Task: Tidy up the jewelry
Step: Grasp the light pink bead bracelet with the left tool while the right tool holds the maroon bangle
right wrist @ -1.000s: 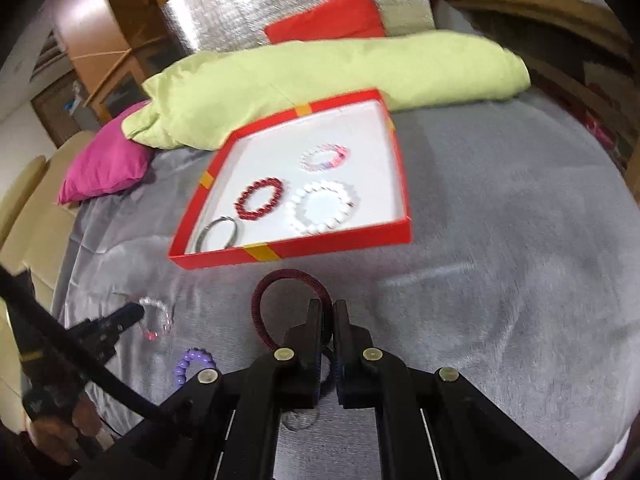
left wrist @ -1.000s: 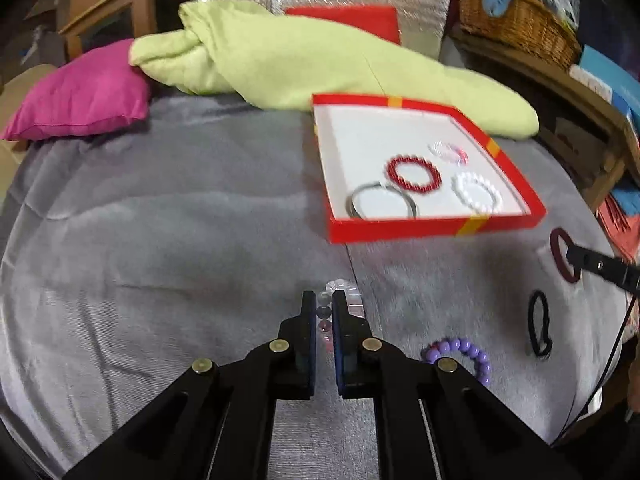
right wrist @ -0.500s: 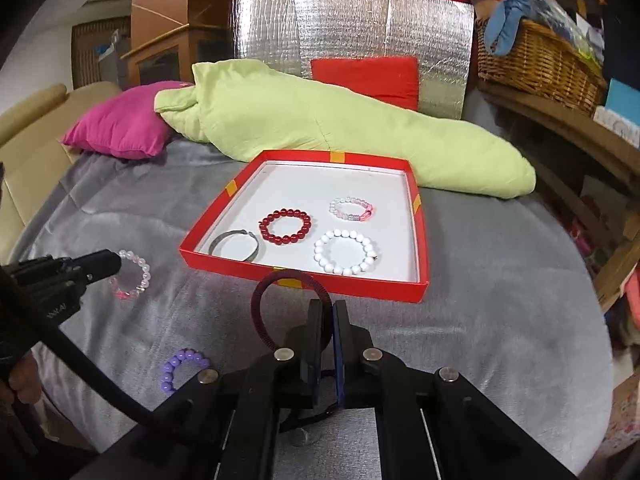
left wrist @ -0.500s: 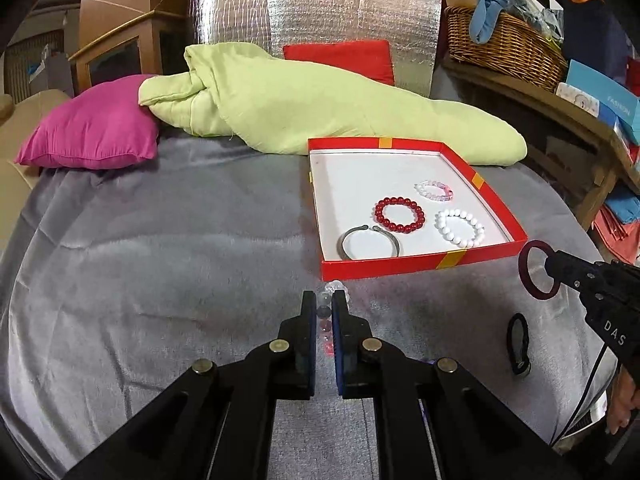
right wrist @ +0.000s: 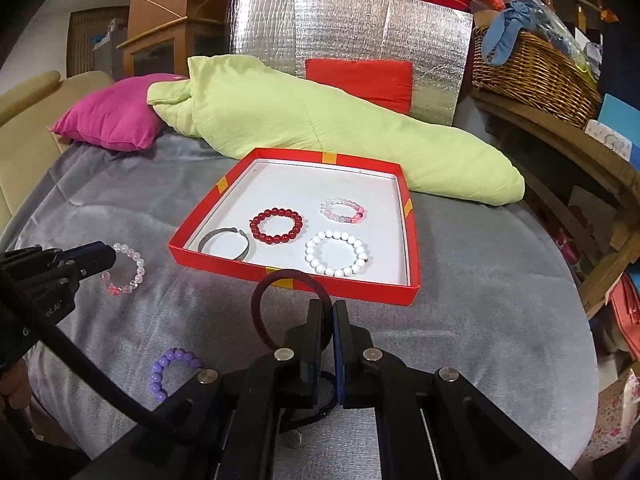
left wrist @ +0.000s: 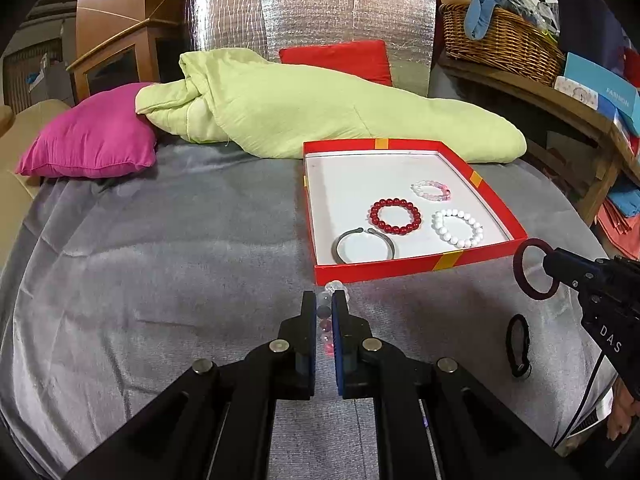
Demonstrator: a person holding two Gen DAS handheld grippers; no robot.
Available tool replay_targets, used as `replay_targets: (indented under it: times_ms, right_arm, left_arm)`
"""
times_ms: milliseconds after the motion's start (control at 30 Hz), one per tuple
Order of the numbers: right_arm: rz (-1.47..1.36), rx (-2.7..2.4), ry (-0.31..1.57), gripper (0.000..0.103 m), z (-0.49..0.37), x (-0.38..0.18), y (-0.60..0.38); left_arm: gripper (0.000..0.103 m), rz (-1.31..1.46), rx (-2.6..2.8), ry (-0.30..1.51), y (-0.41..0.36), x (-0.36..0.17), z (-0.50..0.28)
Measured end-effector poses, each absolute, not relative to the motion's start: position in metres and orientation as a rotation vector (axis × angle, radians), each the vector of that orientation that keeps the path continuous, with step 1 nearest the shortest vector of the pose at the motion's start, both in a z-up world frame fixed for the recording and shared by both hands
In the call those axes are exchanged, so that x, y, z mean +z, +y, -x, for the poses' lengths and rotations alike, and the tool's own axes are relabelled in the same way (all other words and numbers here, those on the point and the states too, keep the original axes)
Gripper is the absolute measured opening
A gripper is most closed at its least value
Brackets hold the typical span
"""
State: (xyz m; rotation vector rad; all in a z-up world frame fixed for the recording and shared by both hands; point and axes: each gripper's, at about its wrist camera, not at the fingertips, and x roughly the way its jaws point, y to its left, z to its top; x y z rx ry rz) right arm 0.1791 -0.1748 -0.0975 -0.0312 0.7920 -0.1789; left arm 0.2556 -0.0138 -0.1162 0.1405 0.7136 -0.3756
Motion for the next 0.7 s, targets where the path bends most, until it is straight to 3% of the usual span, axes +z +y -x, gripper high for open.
replay_targets:
  times_ms: [700]
  right_arm:
    - [0.035,-0.198,0.797,0.006,-0.1815,-0.0996,-0.1759]
  left_arm:
    - [0.008,-0.139,-0.375,0.699,-0.0218,-0.1106,-0.2539]
